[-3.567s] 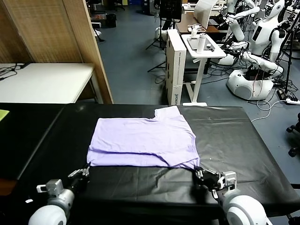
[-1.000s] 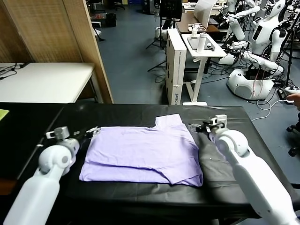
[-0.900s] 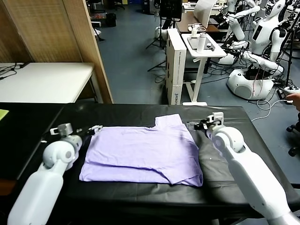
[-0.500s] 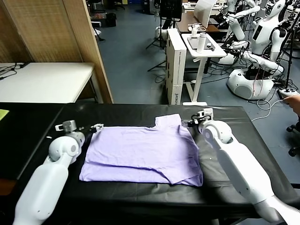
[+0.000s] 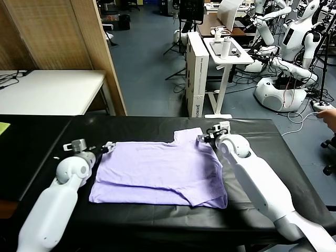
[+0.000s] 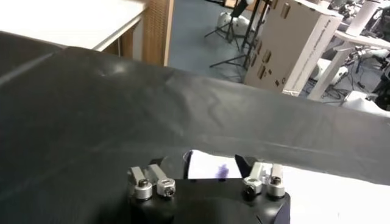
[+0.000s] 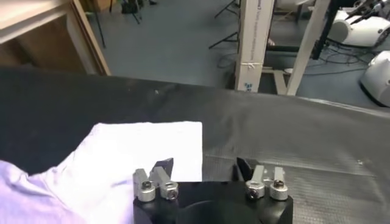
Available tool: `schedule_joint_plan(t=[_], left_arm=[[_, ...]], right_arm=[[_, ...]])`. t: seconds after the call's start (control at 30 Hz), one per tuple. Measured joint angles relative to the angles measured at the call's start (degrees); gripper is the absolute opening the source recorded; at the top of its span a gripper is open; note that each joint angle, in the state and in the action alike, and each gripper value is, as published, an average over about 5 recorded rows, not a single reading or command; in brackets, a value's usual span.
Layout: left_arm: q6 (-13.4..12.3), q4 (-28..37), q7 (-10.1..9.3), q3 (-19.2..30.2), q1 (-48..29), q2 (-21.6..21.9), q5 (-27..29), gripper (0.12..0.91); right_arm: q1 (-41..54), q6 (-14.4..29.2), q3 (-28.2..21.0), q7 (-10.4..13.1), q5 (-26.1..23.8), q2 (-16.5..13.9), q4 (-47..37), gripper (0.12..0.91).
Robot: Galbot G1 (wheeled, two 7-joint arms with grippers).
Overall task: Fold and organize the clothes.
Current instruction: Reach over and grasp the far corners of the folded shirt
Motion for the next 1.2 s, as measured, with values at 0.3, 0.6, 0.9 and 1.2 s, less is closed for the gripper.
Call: schedule_joint_plan(t=[0.3, 0.6, 0.9, 1.2], left_arm=[[-0.2, 0.5, 0.43, 0.2, -0.3, 0.2, 0.2, 0.492], [-1.1, 2.6, 1.52, 0.6, -1.4, 0.0, 1.3, 0.346], [-1.6, 2.8, 2.75, 0.8, -1.7, 0.0, 1.4, 0.148], [-2.4, 1.6, 2.81, 0.5, -1.1, 0.4, 0.8, 0.146]], right_arm=[[-0.2, 0.0, 0.1, -0.4, 0.0, 0.1, -0.4, 0.346], [-0.4, 0.0, 0.2, -0.5, 0.0, 0.0, -0.2, 0.217], [-0.9, 0.6, 0.8, -0.6, 0.1, -0.1, 0.5, 0.140], [-2.1, 3.3, 2.7, -0.8, 1.8, -1.2, 3.1, 0.140]])
